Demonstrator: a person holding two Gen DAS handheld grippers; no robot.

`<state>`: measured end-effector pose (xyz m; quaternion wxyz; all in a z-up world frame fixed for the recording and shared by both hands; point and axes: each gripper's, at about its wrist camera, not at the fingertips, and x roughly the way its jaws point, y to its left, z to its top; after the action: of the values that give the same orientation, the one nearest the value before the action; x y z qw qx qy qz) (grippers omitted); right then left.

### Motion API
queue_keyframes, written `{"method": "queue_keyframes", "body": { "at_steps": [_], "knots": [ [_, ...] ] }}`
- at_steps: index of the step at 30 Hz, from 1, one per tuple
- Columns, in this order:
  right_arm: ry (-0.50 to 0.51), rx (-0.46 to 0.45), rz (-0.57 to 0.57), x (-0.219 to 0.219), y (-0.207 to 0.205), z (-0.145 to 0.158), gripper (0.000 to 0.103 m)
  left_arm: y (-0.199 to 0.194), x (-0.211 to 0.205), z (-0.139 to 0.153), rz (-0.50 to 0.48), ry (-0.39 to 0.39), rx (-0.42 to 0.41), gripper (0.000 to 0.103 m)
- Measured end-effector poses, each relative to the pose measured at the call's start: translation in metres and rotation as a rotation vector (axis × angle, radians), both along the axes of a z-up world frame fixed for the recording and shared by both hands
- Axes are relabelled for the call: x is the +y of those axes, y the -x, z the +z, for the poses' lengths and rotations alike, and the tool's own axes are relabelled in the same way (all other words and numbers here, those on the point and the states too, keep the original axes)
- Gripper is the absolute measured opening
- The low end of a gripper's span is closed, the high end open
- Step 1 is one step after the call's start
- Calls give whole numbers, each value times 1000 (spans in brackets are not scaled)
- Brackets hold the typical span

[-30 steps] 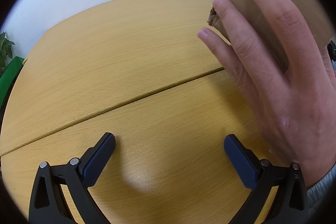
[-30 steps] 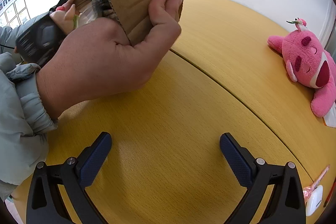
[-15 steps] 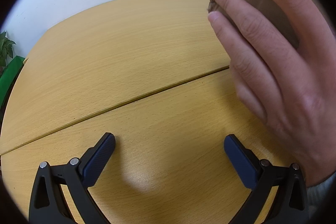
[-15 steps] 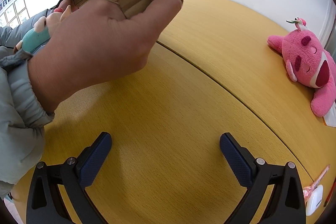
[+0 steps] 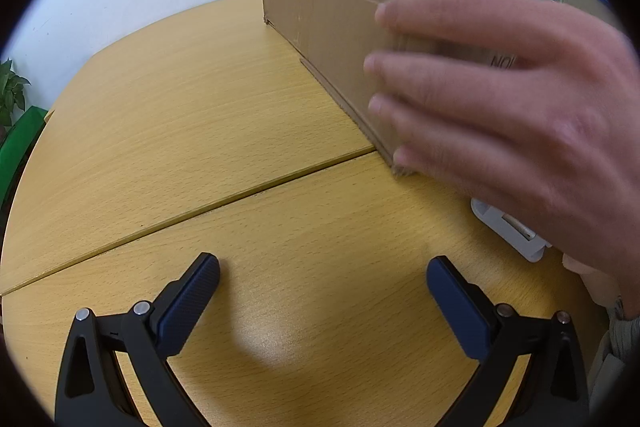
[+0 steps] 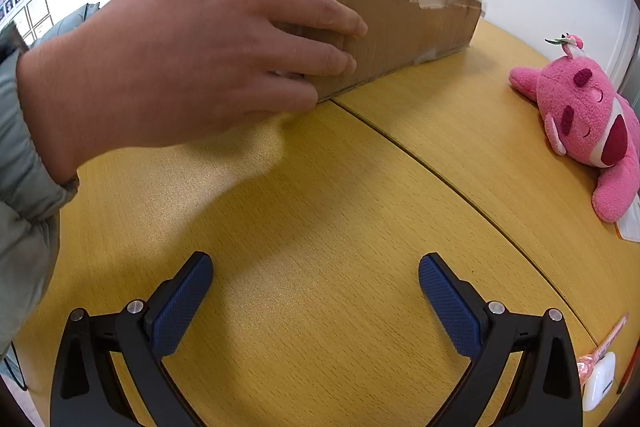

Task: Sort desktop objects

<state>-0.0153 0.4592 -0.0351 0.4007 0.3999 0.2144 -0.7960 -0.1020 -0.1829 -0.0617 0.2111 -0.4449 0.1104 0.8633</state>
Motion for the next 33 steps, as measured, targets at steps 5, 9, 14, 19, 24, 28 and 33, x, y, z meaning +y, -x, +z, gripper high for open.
{"method": "queue_keyframes", "body": {
  "at_steps": [5,9,14,19,24,28,33],
  "knots": [
    [0,2,1,2,-2,1,103,12,2,-1,0,0,0,103],
    [0,2,1,0,-2,3,103,0,-3,0,-1,1,1,103],
    [0,4,1,3,-3,2,103,-2,-5,0,-1,1,1,103],
    [0,4,2,3,-4,3,103,-2,-6,-1,-1,1,2,103],
    [1,5,3,6,-6,1,103,-4,-7,-1,-1,1,2,103],
    [1,6,3,6,-6,1,103,-5,-8,0,-2,1,2,103],
    [1,6,3,7,-6,1,103,-3,-10,-1,-2,1,2,103]
  ]
}}
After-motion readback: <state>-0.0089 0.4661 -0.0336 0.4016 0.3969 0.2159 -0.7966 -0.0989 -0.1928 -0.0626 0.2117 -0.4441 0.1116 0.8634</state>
